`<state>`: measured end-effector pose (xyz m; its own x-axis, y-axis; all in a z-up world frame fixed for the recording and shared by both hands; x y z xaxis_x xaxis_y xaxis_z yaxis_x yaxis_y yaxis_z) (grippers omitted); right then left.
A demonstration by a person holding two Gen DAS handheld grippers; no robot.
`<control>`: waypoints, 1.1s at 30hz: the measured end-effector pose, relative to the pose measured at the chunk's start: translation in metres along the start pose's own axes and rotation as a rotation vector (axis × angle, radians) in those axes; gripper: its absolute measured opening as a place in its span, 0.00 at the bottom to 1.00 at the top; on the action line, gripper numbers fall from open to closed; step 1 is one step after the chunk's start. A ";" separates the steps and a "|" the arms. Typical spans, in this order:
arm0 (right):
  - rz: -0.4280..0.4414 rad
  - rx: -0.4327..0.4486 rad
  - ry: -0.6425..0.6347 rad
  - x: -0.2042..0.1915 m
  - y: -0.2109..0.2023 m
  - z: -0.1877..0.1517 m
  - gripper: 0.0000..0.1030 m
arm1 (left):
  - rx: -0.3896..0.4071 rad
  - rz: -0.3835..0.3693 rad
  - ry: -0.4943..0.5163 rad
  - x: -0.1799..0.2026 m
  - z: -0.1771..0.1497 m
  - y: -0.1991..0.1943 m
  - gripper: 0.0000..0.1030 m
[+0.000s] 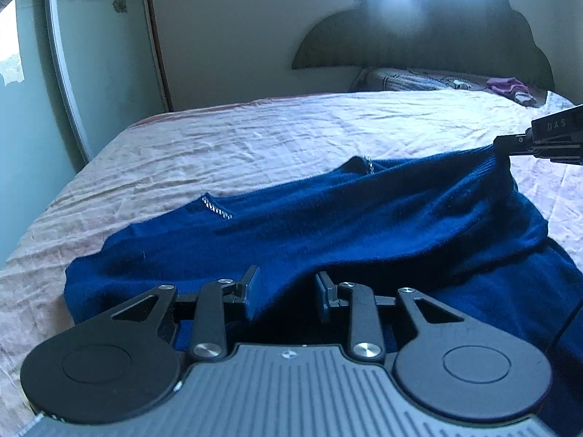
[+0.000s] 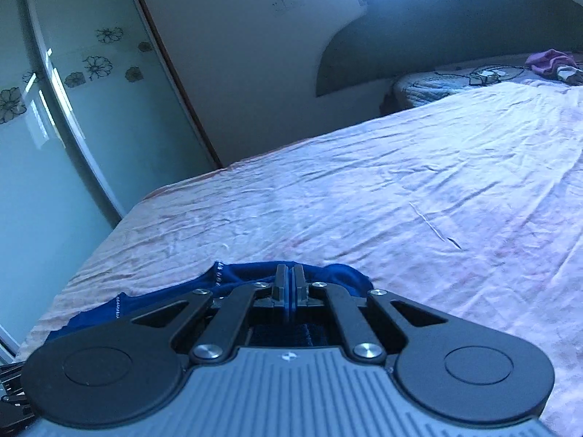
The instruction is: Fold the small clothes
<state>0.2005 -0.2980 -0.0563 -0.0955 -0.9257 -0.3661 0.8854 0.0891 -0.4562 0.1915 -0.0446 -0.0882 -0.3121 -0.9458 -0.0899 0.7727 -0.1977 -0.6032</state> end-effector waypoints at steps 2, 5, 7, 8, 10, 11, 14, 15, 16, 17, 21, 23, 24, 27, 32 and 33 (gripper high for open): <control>0.000 -0.011 0.008 0.003 0.002 -0.003 0.02 | -0.008 0.001 0.001 0.000 -0.003 0.001 0.39; -0.004 -0.028 0.023 0.007 0.008 -0.008 0.02 | -0.018 0.003 0.002 0.000 -0.007 0.002 0.39; -0.006 -0.041 0.031 0.010 0.011 -0.010 0.02 | -0.020 0.007 0.010 0.000 -0.008 0.003 0.40; -0.007 -0.044 0.040 0.012 0.012 -0.011 0.02 | -0.021 0.012 0.013 -0.001 -0.008 0.003 0.43; -0.016 -0.054 0.058 0.016 0.013 -0.013 0.03 | -0.020 0.020 0.015 -0.002 -0.009 0.003 0.46; -0.022 -0.056 0.066 0.018 0.014 -0.014 0.03 | -0.021 0.022 0.014 -0.003 -0.010 0.003 0.47; -0.034 -0.045 0.070 0.020 0.010 -0.014 0.03 | -0.028 0.025 0.010 -0.004 -0.012 0.004 0.49; -0.031 -0.039 0.061 0.017 0.007 -0.014 0.03 | -0.029 0.027 0.010 -0.005 -0.012 0.004 0.50; -0.021 -0.034 0.046 0.013 0.005 -0.014 0.03 | -0.029 0.029 0.009 -0.005 -0.013 0.004 0.51; -0.005 -0.034 0.026 0.006 0.004 -0.015 0.03 | -0.029 0.031 0.009 -0.006 -0.013 0.004 0.53; 0.072 -0.082 -0.096 -0.028 0.008 -0.028 0.03 | -0.029 0.042 0.004 -0.008 -0.016 0.001 0.57; 0.085 -0.126 -0.144 -0.039 0.015 -0.038 0.04 | -0.031 0.050 0.003 -0.011 -0.018 0.000 0.60; 0.069 -0.157 -0.155 -0.040 0.022 -0.044 0.05 | -0.034 0.056 0.003 -0.012 -0.020 -0.001 0.60; -0.014 -0.189 -0.117 -0.027 0.032 -0.049 0.05 | -0.047 0.078 0.003 -0.023 -0.029 -0.007 0.64; 0.027 -0.155 -0.123 -0.036 0.010 -0.048 0.06 | -0.060 0.097 -0.042 -0.046 -0.043 -0.031 0.66; 0.051 -0.171 -0.143 -0.041 0.008 -0.052 0.08 | -0.056 0.091 -0.059 -0.049 -0.045 -0.038 0.67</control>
<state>0.1878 -0.2403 -0.0877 0.0238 -0.9601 -0.2788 0.7964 0.1868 -0.5752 0.1523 0.0212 -0.0967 -0.2077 -0.9731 -0.1000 0.7634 -0.0973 -0.6385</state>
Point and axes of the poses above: each gripper's, at about its wrist camera, not at the fingertips, and y roughly the way its jaws point, x to its right, z to its top, the point moved 9 cm from there along y, roughly the way its jaws point, and after that the axes turned 3 degrees about -z, right-handed, at the moved point
